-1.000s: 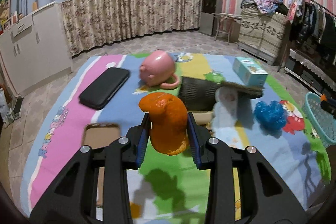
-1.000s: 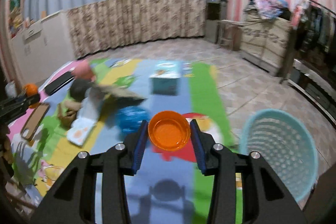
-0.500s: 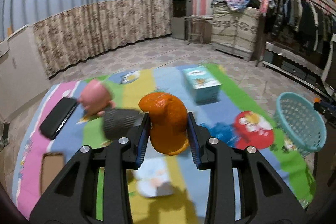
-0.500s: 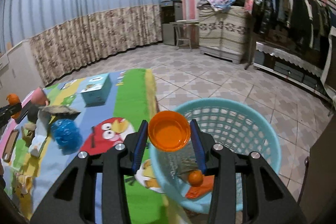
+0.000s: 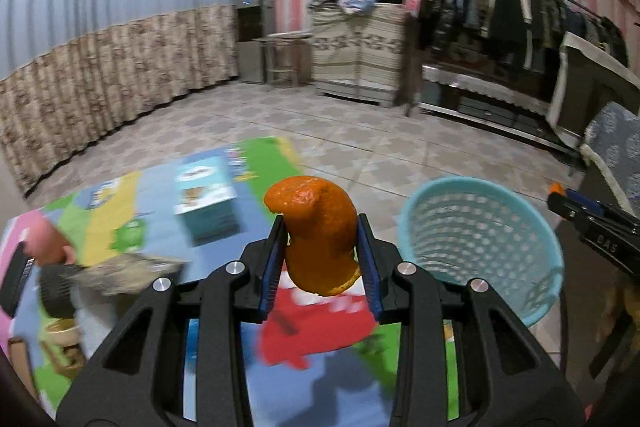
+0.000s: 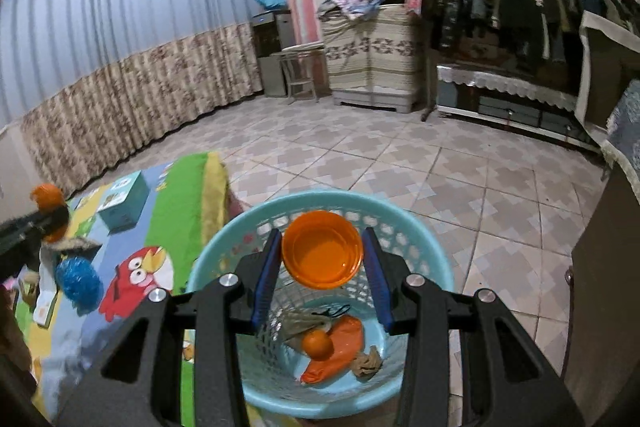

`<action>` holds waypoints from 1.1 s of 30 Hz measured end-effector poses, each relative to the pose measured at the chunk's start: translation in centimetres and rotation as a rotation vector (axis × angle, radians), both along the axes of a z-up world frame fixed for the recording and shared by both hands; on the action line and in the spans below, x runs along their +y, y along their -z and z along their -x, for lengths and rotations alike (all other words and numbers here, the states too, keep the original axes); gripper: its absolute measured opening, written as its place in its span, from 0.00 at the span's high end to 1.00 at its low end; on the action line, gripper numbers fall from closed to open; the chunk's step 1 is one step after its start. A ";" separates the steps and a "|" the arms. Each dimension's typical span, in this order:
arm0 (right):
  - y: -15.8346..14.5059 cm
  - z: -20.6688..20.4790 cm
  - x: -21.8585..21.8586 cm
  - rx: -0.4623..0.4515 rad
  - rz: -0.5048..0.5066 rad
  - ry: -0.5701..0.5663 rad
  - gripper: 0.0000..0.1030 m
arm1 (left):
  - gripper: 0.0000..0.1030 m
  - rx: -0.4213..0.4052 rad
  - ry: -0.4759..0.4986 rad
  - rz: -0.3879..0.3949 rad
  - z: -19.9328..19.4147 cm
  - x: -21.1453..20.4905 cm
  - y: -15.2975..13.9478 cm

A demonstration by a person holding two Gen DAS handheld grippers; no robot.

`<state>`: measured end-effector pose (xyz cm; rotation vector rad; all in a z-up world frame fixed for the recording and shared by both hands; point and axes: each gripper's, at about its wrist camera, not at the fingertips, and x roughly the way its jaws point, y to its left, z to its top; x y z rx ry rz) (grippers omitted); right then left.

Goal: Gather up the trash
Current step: 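Carry the orange peel and orange lid over the blue basket, then open both tools to drop the peel and lid into the basket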

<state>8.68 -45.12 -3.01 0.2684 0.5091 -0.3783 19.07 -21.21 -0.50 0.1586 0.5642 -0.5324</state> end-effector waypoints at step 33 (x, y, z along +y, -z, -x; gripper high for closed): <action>2.8 -1.2 -3.1 0.068 -0.062 0.095 0.60 | 0.49 0.060 0.194 -0.077 -1.7 -13.8 5.0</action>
